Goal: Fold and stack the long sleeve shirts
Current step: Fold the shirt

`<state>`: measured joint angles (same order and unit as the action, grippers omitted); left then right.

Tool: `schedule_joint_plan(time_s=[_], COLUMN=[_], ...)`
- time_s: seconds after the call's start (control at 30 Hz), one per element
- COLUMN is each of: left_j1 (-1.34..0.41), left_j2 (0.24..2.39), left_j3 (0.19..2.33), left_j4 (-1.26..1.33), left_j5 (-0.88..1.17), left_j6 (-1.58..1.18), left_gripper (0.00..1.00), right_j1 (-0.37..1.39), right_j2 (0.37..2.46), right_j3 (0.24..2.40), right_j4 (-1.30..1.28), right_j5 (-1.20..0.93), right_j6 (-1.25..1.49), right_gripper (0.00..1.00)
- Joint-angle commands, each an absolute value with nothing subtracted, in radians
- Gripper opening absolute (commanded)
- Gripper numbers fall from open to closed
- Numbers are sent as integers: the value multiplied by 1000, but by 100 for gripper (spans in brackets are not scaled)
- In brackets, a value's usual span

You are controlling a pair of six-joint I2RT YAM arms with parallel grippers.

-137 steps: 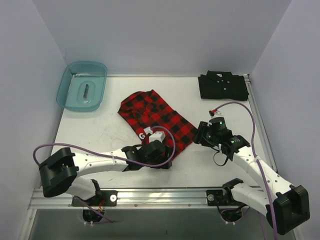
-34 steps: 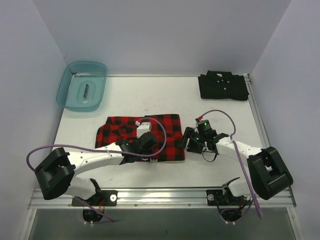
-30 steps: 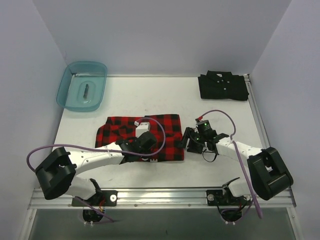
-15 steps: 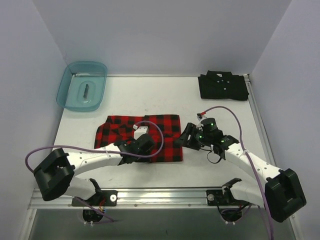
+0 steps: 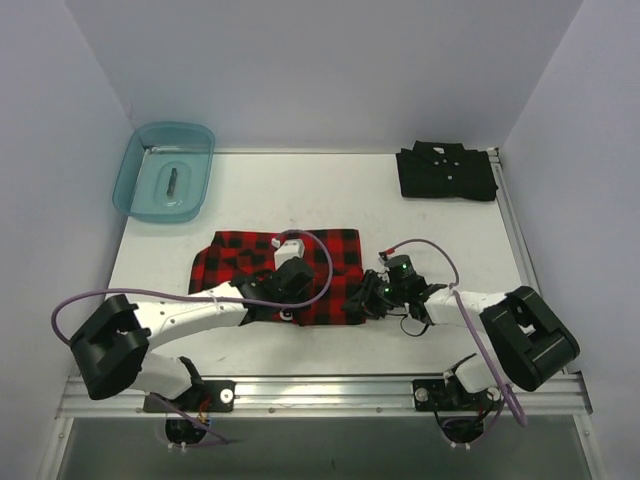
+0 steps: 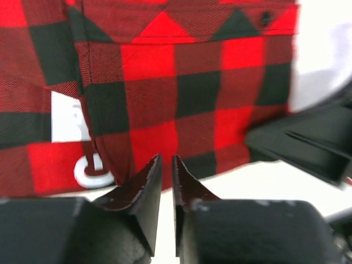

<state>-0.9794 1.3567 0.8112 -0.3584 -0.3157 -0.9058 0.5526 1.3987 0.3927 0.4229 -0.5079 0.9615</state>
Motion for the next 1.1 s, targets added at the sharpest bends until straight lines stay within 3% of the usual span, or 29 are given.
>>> schedule_joint_plan(time_s=[0.0,0.23,0.33,0.37,0.47,0.57,0.6,0.63,0.67,0.7,0.77,1.07], left_j1=[-945,-861,-864,-868,-934,-1031,-1051,-1105,-1130,-1158,-1216,-1353], left_j2=[1439,1454,1401,1370,1329,1322,1328,1350,1364,1382,1454,1830], left_j3=[758,632,644,656,745,840,860,885,932,958,1036,1362], left_j4=[-213,-182,-204,-209,-282,-316,-318,-321,-327,-328,-333,-434], left_j5=[-290,-236,-239,-242,-316,-409,-428,-467,-491,-512,-551,-640], left_j6=[-923,-980,-944,-892,-775,-660,-631,-574,-551,-528,-474,-354], left_gripper=[20,16,21,25,50,69,82,87,92,97,97,92], right_j1=[549,543,545,545,543,537,531,519,487,457,399,115], right_j2=[1446,1378,1284,1255,1117,985,939,921,905,879,858,784], right_j3=[368,334,369,383,451,524,544,561,589,598,610,630], right_j4=[544,490,346,254,49,-162,-211,-260,-350,-386,-473,-627], right_j5=[-515,-443,-371,-356,-250,-125,-62,-36,-19,-9,-12,-29], right_j6=[994,971,895,870,787,720,707,701,692,686,677,603], right_gripper=[25,27,31,33,51,63,67,71,85,90,100,100])
